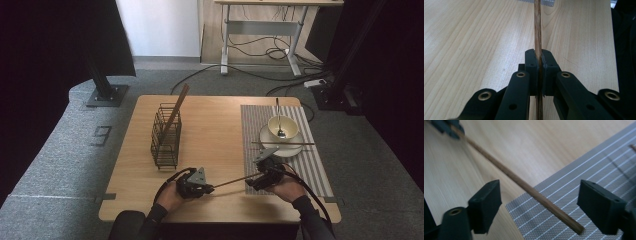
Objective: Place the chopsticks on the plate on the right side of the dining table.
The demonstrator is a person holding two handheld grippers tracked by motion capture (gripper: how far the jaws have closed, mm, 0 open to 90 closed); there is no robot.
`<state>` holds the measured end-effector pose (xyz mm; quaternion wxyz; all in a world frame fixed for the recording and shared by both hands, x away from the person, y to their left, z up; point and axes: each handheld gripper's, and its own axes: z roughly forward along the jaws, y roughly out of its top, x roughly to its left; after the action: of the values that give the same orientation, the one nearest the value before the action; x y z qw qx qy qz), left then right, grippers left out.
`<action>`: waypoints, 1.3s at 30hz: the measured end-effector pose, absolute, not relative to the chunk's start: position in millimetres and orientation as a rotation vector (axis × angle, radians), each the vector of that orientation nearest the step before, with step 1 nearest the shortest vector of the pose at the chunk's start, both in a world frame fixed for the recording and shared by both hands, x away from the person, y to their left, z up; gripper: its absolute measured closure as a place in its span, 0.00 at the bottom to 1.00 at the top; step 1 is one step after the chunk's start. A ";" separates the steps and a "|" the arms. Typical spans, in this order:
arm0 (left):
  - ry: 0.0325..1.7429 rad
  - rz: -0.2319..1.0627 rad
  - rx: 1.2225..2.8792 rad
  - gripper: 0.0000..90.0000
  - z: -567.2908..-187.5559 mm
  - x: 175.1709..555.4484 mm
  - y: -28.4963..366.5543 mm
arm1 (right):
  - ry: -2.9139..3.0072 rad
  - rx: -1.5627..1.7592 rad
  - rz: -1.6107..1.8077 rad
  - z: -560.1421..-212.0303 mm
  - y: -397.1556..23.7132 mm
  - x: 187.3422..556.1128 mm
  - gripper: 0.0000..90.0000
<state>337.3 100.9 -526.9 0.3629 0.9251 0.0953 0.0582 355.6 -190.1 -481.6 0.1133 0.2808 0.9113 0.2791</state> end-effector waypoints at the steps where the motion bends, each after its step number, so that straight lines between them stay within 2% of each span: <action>1: 0.242 0.148 2.384 0.94 -527.1 337.2 100.6 | 2.683 0.804 0.806 -483.3 -187.9 354.7 0.28; 5: 0.235 0.145 2.393 0.94 -527.7 336.8 99.5 | 2.717 0.751 0.756 -488.5 -182.6 352.7 0.42; 13: 0.219 0.132 2.409 0.94 -529.1 335.9 97.9 | 2.736 0.698 0.686 -491.3 -181.4 350.9 0.62; 24: 0.215 0.137 2.420 0.94 -530.6 336.9 99.2 | 2.764 0.597 0.633 -497.2 -177.6 348.7 0.71; 39: 0.267 0.207 2.380 0.86 -529.9 338.8 101.0 | 2.827 0.495 0.712 -504.1 -188.0 340.6 0.83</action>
<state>338.8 101.0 -529.9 0.3606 0.9235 0.1036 0.0801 340.6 -188.0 -504.1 0.0922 0.1666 0.9520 0.2398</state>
